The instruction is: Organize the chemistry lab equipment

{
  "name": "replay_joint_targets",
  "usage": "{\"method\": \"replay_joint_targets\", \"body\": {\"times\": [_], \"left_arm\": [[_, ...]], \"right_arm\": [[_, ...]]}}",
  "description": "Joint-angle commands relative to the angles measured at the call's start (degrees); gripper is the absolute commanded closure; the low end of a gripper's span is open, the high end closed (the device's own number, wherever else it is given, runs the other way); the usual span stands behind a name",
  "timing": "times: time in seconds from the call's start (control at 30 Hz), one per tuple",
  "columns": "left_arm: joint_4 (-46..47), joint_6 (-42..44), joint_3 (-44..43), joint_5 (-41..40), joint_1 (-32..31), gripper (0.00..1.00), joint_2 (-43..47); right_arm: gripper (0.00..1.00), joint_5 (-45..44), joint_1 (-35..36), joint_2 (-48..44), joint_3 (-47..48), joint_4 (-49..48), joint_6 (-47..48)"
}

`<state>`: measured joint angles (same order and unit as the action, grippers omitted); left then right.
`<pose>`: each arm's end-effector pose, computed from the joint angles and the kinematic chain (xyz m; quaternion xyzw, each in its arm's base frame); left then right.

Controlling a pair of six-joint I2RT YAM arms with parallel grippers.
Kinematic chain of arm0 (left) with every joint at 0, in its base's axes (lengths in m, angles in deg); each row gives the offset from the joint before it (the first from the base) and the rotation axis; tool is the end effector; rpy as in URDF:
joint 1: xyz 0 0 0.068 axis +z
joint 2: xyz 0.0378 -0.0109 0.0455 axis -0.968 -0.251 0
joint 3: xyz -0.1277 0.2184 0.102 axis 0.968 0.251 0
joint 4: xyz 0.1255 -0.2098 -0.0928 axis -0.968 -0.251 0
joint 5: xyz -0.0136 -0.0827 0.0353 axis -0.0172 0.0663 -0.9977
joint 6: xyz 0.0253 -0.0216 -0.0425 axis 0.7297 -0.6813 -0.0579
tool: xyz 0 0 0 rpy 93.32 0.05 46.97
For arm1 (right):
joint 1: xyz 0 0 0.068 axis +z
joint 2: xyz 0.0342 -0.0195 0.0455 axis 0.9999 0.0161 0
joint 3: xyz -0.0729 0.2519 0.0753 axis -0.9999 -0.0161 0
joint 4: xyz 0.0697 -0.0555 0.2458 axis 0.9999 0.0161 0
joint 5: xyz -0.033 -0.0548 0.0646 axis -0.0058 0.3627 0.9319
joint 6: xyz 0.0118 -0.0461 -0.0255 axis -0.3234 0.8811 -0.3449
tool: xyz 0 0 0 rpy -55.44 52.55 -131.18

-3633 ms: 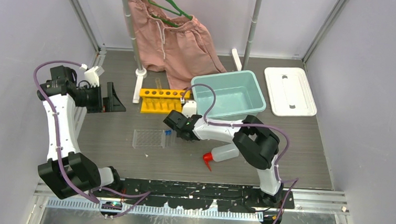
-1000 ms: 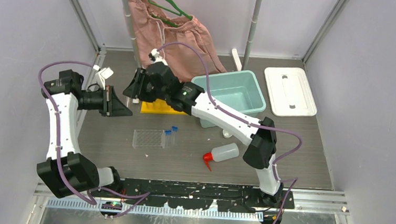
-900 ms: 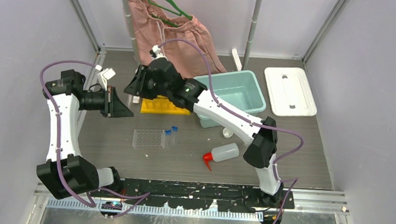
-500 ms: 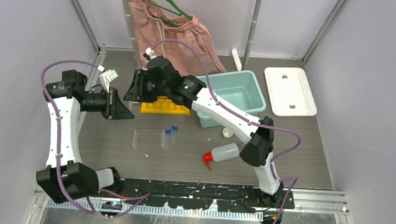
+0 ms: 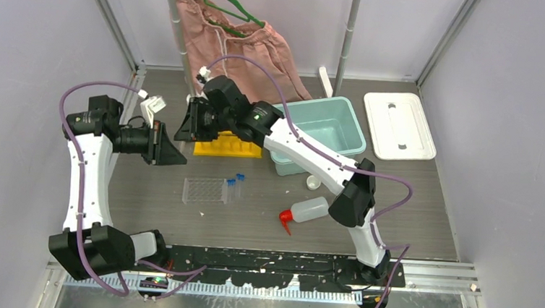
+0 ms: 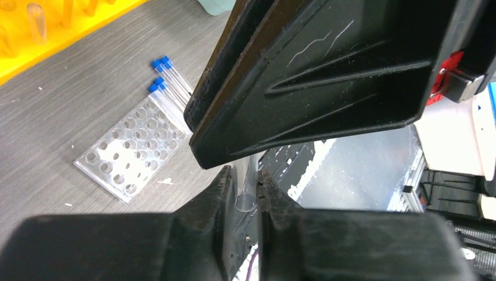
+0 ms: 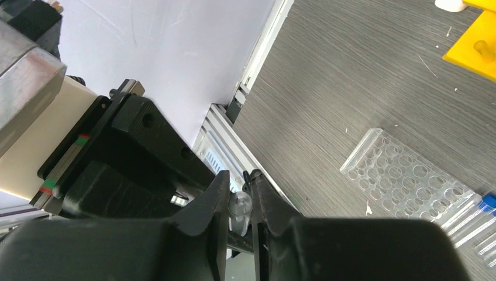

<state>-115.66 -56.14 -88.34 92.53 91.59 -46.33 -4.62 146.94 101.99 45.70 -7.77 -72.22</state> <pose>0.1832 0.0208 0.3584 0.1703 0.8450 -0.4176 0.2876 0.2477 0.4098 0.3849 -0.1419 0.8383 0.4701 0.2370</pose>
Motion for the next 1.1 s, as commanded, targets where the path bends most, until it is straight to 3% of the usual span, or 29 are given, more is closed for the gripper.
{"method": "replay_joint_targets", "body": {"times": [0.0,0.03,0.1,0.17,0.33,0.5,0.77,1.07], "left_arm": [[2.06,-2.19,-0.7,-0.89,-0.18,0.63,1.05],[3.4,-3.86,-0.47,-1.69,-0.2,0.41,0.99],[6.17,-6.62,0.05,-3.08,-0.2,0.11,0.78],[8.78,-9.95,0.64,-4.89,-0.17,0.01,0.64],[13.48,-16.23,1.45,-11.67,-0.18,0.0,-0.9],[15.03,-18.46,1.29,-15.64,-0.19,0.0,-3.13],[15.69,-18.42,1.19,-18.39,-0.18,0.0,-4.43],[15.37,-17.37,1.1,-19.13,-0.21,0.0,-5.93]], "right_arm": [[0.96,0.07,-1.32,-1.91,2.3,-0.63,2.87],[0.97,-0.45,-1.41,-2.28,2.14,-0.22,3.61],[0.97,-4.51,-1.65,-3.35,1.66,1.09,6.43],[0.97,-10.78,-1.64,-4.99,0.25,2.37,10.45],[0.99,-28.74,-2.48,-10.14,-10.0,-0.49,19.1],[0.99,-38.32,-2.99,-15.22,-25.75,-17.24,27.62],[0.99,-40.89,-4.25,-14.31,-38.24,-37.51,34.57],[0.99,-41.42,-4.82,-10.58,-41.33,-46.95,36.88]]}}
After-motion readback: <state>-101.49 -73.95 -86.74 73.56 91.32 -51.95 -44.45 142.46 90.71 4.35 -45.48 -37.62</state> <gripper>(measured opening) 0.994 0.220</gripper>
